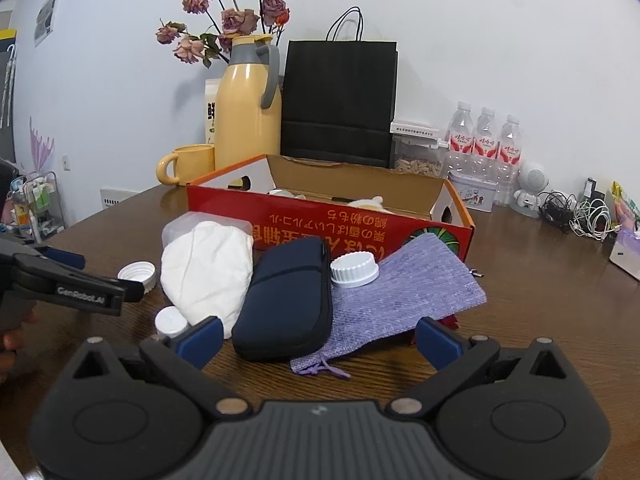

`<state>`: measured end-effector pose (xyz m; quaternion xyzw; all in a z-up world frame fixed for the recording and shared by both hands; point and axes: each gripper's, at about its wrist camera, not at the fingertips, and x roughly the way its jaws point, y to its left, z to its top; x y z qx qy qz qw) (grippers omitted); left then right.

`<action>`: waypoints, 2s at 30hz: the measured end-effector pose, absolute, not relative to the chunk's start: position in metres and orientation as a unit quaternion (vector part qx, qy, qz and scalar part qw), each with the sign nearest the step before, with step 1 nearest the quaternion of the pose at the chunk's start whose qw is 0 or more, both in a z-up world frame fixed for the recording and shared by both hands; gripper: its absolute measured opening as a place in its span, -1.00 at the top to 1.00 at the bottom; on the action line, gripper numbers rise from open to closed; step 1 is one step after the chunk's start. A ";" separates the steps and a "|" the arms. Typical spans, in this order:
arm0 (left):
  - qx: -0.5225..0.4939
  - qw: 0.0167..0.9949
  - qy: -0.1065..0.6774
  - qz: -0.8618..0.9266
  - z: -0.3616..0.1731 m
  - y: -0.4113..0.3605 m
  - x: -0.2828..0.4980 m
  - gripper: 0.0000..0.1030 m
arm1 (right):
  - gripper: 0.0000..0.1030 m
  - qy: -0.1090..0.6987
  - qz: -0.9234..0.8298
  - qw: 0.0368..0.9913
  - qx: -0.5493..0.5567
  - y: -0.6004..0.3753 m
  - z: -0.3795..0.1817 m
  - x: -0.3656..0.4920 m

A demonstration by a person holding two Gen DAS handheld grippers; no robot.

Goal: Organize objects
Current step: 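Grasp the navy pouch with the right gripper while the left gripper grasps a large white cap, then carry the navy pouch and large white cap into the box and release both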

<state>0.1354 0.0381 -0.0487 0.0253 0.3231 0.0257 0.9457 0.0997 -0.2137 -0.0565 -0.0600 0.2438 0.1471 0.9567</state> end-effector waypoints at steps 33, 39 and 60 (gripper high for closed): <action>0.001 0.960 0.278 -0.029 -0.033 0.050 0.124 0.20 | -0.42 0.298 0.140 0.930 -0.165 -0.146 -0.076 0.172; -0.002 0.961 0.274 -0.034 -0.032 0.051 0.122 0.20 | -0.31 0.290 0.138 0.932 -0.171 -0.144 -0.078 0.169; 0.011 0.968 0.249 -0.035 -0.009 0.041 0.127 0.20 | -0.16 0.218 0.162 0.957 -0.102 -0.171 -0.043 0.141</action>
